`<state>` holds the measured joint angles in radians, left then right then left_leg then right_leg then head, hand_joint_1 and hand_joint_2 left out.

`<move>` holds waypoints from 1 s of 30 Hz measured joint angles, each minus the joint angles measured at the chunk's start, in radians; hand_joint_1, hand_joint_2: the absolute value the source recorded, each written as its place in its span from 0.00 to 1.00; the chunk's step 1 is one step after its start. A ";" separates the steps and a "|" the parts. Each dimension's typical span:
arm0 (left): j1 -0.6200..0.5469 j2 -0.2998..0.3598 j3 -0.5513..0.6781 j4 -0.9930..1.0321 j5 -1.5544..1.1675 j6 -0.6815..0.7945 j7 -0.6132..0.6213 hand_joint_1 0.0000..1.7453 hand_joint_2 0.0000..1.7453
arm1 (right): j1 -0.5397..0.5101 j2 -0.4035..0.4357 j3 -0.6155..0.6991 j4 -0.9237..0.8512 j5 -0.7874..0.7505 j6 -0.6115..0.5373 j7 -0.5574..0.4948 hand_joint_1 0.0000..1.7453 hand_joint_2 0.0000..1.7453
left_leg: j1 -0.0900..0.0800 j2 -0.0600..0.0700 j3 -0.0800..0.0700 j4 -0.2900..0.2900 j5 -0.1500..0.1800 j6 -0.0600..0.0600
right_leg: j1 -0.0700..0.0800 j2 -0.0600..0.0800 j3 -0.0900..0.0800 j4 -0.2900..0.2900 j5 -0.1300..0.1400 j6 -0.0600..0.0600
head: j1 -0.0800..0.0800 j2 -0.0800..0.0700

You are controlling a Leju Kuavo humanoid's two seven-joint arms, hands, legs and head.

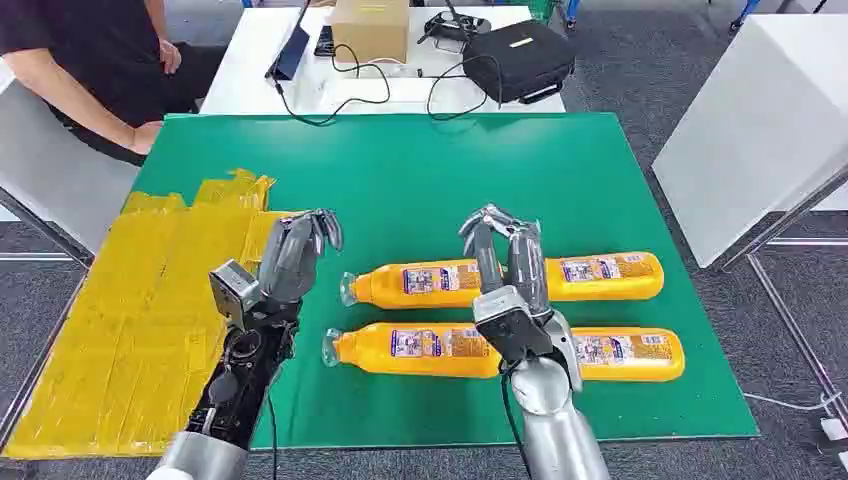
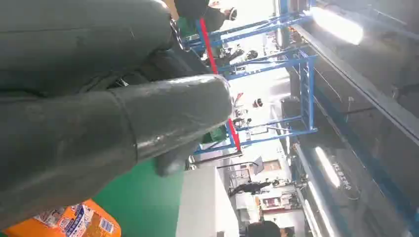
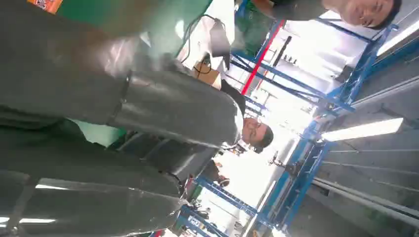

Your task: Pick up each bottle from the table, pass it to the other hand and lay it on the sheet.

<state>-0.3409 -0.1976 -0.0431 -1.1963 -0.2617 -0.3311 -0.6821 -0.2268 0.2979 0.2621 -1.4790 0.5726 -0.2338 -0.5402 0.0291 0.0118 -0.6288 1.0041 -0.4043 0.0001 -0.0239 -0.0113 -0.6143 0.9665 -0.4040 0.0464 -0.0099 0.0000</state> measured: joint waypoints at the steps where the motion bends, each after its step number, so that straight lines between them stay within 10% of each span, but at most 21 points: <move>1: 0.000 0.000 0.000 0.000 0.000 0.000 0.000 1.00 0.00 | 0.000 0.000 0.000 0.000 0.000 0.000 0.000 1.00 0.00 | 0.000 0.000 0.000 0.000 0.000 0.000 | 0.000 0.000 0.000 0.000 0.000 0.000 | 0.000 0.000; 7: 0.327 -0.060 0.049 -0.191 0.181 0.165 -0.004 1.00 0.00 | 0.255 -0.001 0.011 -0.025 -0.365 0.035 -0.144 1.00 0.00 | 0.000 0.003 0.018 0.000 -0.015 -0.002 | 0.000 0.004 0.017 0.000 -0.014 0.001 | 0.000 0.000; 8: 0.411 -0.061 0.049 -0.234 0.191 0.179 -0.005 1.00 0.00 | 0.316 -0.016 0.022 -0.027 -0.402 0.001 -0.150 0.79 0.00 | 0.000 0.002 0.013 0.000 -0.015 -0.001 | 0.000 0.002 0.013 0.000 -0.015 0.001 | 0.001 0.000; 9: 0.451 -0.064 0.050 -0.263 0.199 0.186 -0.005 0.71 0.00 | 0.341 -0.024 0.034 -0.032 -0.415 -0.012 -0.153 0.00 0.00 | 0.000 0.002 0.010 0.000 -0.016 -0.001 | 0.000 0.002 0.009 0.000 -0.015 0.001 | 0.000 0.000; 10: 0.474 -0.066 0.050 -0.286 0.199 0.196 -0.005 0.02 0.00 | 0.355 -0.032 0.049 -0.035 -0.424 -0.021 -0.156 0.00 0.00 | 0.000 0.001 0.009 0.000 -0.016 -0.001 | 0.000 0.002 0.009 0.000 -0.015 0.001 | 0.000 0.000; 30: 0.489 -0.055 -0.022 -0.283 0.179 0.356 -0.005 0.00 0.00 | 0.365 -0.085 0.164 -0.011 -0.431 -0.128 -0.156 0.00 0.00 | 0.000 0.001 0.012 -0.001 -0.013 0.001 | 0.000 0.002 0.011 0.000 -0.012 -0.001 | 0.000 0.000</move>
<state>0.1483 -0.2529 -0.0648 -1.4790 -0.0832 0.0248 -0.6867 0.1384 0.2125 0.4265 -1.4896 0.1419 -0.3620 -0.6958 0.0291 0.0132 -0.6166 1.0036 -0.4172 0.0007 -0.0240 -0.0095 -0.6029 0.9662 -0.4160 0.0451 -0.0099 0.0000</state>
